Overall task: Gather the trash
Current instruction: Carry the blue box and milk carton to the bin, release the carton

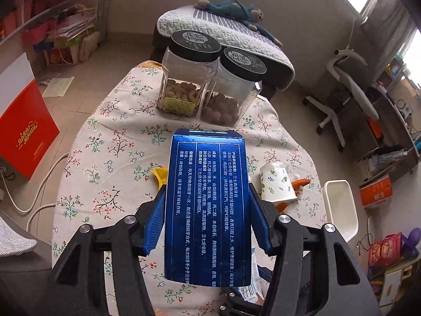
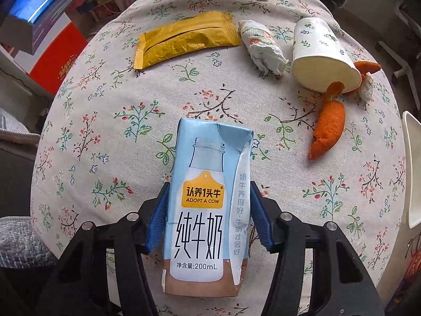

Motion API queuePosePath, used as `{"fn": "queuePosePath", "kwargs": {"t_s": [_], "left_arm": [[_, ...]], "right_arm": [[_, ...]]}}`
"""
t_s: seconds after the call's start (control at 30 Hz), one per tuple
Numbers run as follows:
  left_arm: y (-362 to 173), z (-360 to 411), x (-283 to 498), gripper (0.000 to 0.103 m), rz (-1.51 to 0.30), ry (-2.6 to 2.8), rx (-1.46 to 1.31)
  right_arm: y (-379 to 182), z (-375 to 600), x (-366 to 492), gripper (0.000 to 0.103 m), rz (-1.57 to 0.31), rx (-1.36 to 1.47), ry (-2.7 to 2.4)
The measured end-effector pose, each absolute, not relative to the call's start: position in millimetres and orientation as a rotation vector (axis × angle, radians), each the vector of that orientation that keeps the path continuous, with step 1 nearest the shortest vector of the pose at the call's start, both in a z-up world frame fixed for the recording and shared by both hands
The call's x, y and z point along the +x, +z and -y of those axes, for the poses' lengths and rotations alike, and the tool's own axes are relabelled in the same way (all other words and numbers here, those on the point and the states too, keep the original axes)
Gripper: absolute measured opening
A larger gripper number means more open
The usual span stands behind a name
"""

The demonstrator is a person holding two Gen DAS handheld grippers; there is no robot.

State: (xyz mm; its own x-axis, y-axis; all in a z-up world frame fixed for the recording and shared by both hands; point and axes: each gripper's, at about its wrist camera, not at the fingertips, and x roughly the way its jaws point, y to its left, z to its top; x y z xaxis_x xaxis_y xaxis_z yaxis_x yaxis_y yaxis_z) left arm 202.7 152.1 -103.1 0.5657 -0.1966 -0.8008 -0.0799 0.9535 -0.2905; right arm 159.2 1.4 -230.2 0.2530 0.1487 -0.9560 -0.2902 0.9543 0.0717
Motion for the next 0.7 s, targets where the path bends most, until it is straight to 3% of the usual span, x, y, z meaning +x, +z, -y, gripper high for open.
{"fn": "queuePosePath", "kwargs": {"t_s": [0.4, 0.7], "left_arm": [[-94.9, -127.6, 201.8, 0.057, -0.873, -0.008, -0.193], [-85.2, -83.6, 191.4, 0.057, -0.767, 0.002, -0.106]], "right_arm": [[-142.2, 60.8, 184.2, 0.055, -0.941, -0.045, 0.154], [-114.1, 102.9, 186.3, 0.055, -0.791, 0.017, 0.044]]}}
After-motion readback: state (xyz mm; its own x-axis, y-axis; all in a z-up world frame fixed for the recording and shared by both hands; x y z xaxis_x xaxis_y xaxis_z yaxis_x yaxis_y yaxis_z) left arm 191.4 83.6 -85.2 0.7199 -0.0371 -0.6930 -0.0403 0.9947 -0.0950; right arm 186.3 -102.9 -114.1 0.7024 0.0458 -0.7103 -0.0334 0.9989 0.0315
